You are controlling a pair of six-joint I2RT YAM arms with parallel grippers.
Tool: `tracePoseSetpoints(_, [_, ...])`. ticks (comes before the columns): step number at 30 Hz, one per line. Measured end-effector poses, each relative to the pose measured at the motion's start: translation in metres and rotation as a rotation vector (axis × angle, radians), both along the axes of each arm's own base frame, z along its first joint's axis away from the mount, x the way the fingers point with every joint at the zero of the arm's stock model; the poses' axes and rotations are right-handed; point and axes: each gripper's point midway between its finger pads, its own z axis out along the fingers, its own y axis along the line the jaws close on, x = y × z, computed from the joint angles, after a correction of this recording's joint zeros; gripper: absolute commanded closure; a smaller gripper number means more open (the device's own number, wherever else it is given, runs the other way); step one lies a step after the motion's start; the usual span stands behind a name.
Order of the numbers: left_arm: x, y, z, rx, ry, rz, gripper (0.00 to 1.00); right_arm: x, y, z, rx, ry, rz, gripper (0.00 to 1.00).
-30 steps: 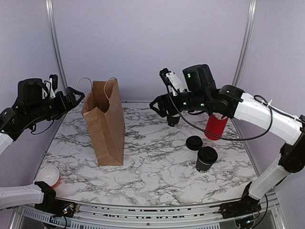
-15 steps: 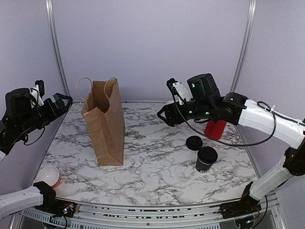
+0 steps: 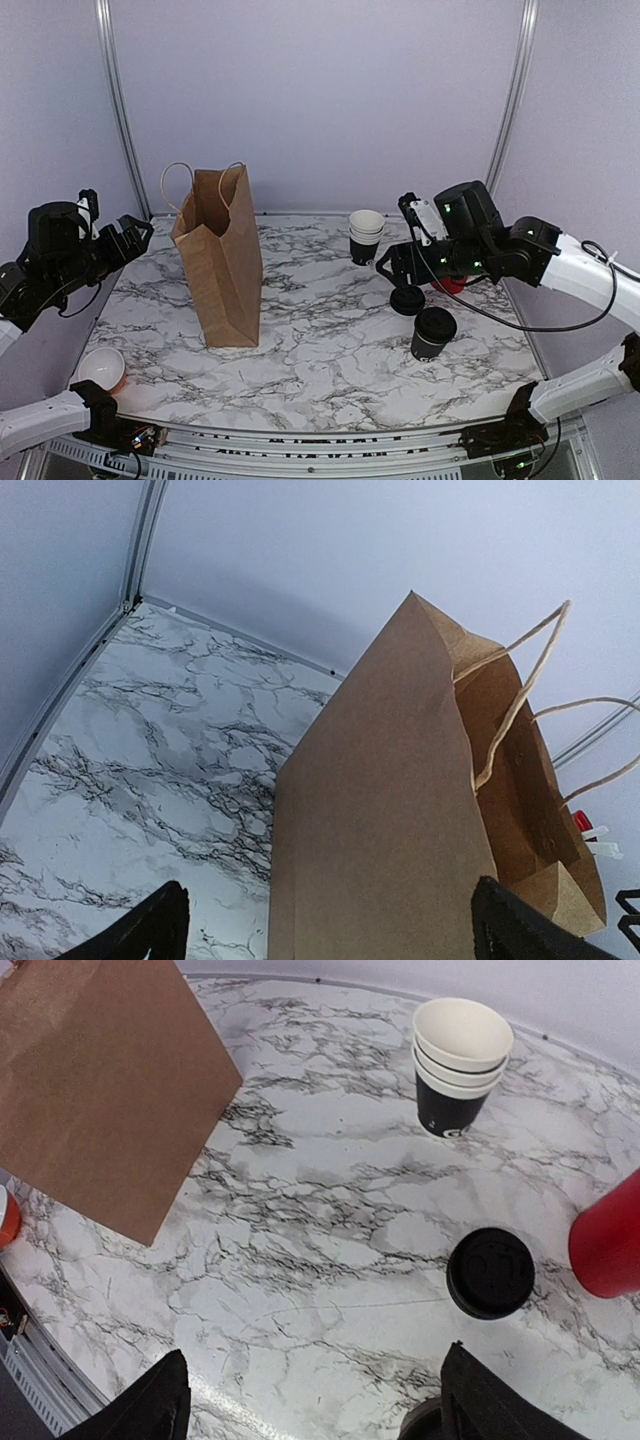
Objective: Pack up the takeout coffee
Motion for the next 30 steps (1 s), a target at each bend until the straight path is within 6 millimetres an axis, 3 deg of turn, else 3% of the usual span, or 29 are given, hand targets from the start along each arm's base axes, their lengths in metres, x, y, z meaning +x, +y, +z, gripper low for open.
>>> tracePoseSetpoints(4, [0.0,0.001,0.0,0.003,0.0,0.007,0.01,-0.01,-0.03,-0.019,-0.041,0.061,-0.067,0.16])
tracePoseSetpoints(10, [0.001,0.002,-0.006,0.007,0.012,0.011,0.01,-0.025,-0.054,-0.036,-0.083,0.124,-0.109,0.16])
tracePoseSetpoints(30, [0.0,-0.003,-0.007,-0.002,0.019,-0.013,0.01,-0.043,-0.088,-0.075,-0.186,0.229,-0.173,0.12])
